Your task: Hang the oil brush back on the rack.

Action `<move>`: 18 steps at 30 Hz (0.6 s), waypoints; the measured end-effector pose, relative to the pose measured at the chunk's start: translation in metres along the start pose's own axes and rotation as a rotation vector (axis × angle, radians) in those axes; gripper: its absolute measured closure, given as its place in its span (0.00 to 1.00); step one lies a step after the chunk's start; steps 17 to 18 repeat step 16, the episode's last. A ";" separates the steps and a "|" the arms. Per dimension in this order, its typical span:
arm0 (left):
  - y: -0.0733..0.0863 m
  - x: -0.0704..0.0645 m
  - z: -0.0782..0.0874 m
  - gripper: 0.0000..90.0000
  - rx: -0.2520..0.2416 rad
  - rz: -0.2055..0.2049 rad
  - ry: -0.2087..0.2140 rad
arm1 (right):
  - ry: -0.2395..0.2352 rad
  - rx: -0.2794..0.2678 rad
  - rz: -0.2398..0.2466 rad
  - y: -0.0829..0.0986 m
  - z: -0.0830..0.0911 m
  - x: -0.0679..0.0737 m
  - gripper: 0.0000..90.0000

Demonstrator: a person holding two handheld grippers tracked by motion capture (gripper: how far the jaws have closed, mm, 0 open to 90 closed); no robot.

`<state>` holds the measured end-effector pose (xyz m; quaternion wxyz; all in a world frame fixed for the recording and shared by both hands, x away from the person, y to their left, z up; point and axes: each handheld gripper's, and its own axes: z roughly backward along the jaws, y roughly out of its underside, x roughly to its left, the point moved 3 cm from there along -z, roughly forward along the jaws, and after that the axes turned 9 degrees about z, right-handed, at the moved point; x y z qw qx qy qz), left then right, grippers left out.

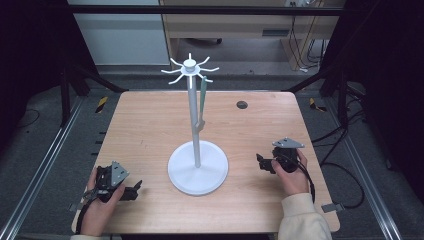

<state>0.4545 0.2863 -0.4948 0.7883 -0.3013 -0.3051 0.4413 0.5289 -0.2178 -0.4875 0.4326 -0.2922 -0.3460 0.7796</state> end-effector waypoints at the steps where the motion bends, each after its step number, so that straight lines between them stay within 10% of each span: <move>1: 0.000 0.000 0.000 0.03 -0.001 0.000 0.000 | 0.003 -0.004 0.003 0.000 -0.002 -0.001 0.15; 18: 0.000 -0.001 0.000 0.03 -0.001 -0.002 0.002 | -0.033 -0.055 0.006 0.001 -0.012 -0.001 0.15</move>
